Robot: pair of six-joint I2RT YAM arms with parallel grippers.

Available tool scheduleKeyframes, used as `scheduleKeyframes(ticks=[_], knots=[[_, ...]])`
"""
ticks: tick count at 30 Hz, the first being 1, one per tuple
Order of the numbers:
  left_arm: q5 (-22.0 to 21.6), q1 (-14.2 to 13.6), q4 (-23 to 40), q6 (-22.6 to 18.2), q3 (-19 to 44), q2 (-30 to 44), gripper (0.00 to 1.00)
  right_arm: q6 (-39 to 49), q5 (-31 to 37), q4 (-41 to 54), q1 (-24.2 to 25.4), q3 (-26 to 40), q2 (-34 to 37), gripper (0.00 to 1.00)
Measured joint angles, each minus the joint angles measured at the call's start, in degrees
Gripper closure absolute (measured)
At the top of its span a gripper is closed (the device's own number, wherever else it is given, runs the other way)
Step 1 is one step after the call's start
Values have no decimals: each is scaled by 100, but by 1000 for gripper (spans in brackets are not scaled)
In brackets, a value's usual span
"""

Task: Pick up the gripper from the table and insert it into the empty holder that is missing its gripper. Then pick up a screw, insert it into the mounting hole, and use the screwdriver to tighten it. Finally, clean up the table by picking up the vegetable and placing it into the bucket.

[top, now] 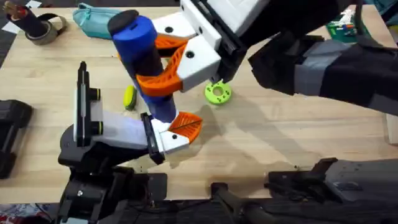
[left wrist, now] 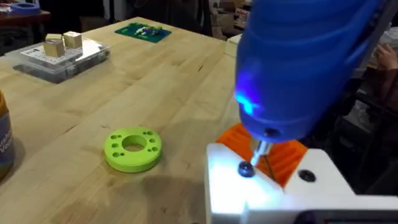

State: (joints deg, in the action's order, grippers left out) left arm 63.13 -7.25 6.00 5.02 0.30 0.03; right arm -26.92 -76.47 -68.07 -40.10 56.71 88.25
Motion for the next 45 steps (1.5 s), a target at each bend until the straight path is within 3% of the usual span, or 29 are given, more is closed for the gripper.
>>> scheduleKeyframes(ticks=[45], knots=[[2,0,0,0,0,0,986,188,9,37,15,-63,-2,959]])
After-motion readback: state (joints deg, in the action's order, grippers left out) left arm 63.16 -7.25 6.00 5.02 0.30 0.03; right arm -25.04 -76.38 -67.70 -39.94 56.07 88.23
